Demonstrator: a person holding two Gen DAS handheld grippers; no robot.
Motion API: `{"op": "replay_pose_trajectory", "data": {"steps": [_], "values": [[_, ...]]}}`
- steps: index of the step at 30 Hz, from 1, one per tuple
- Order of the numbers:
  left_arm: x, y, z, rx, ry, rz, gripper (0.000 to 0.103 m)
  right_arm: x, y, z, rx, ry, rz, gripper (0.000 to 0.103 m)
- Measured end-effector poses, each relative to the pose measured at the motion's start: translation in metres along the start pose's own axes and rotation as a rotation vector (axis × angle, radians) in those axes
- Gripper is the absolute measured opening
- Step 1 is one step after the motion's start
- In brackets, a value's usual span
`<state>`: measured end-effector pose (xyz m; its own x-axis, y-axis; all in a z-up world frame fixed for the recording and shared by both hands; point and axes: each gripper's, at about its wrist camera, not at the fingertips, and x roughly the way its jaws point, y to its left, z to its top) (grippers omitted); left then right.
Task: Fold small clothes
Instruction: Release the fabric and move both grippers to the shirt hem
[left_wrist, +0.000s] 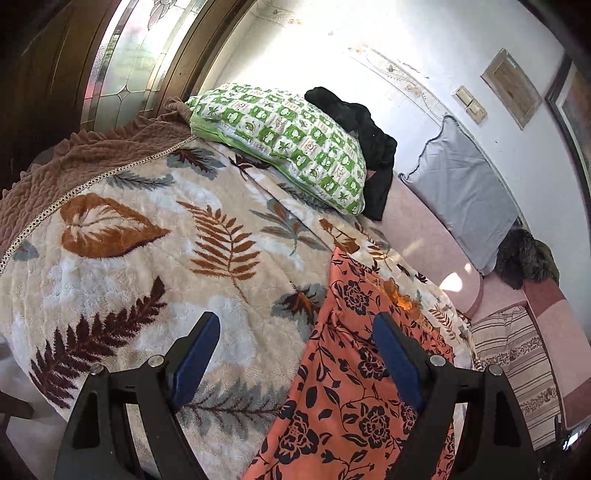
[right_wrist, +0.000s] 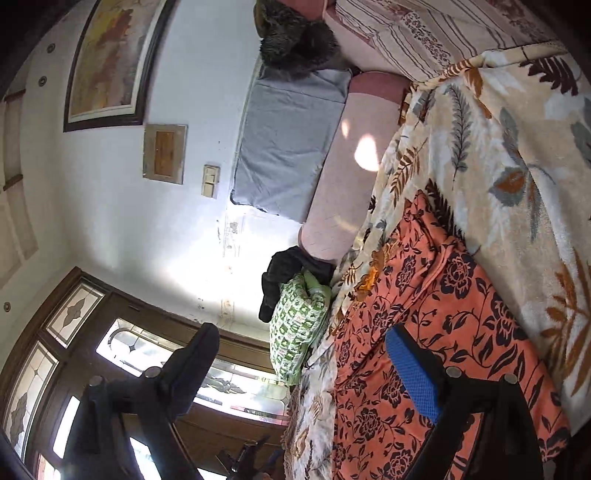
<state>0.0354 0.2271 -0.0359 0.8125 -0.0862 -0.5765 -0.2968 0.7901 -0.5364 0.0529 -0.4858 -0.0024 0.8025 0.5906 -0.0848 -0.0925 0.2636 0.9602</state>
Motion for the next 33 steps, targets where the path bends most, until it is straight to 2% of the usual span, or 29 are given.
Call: {"op": "replay_pose_trajectory", "data": {"steps": [6, 10, 21, 28, 33], "values": [[-0.016, -0.005, -0.012, 0.023, -0.004, -0.007, 0.085, 0.002, 0.005, -0.011, -0.013, 0.039, 0.027, 0.093], [-0.023, -0.006, -0.032, 0.034, 0.022, 0.007, 0.085, 0.000, 0.002, -0.017, -0.040, 0.073, 0.007, 0.093], [0.017, -0.009, -0.119, 0.207, 0.263, 0.152, 0.086, 0.016, -0.081, -0.031, -0.113, 0.364, -0.410, 0.093], [0.029, -0.015, -0.143, 0.335, 0.315, 0.233, 0.086, 0.019, -0.092, -0.042, -0.236, 0.488, -0.540, 0.093], [0.038, -0.007, -0.153, 0.333, 0.387, 0.219, 0.086, 0.016, -0.091, -0.048, -0.301, 0.544, -0.622, 0.093]]}}
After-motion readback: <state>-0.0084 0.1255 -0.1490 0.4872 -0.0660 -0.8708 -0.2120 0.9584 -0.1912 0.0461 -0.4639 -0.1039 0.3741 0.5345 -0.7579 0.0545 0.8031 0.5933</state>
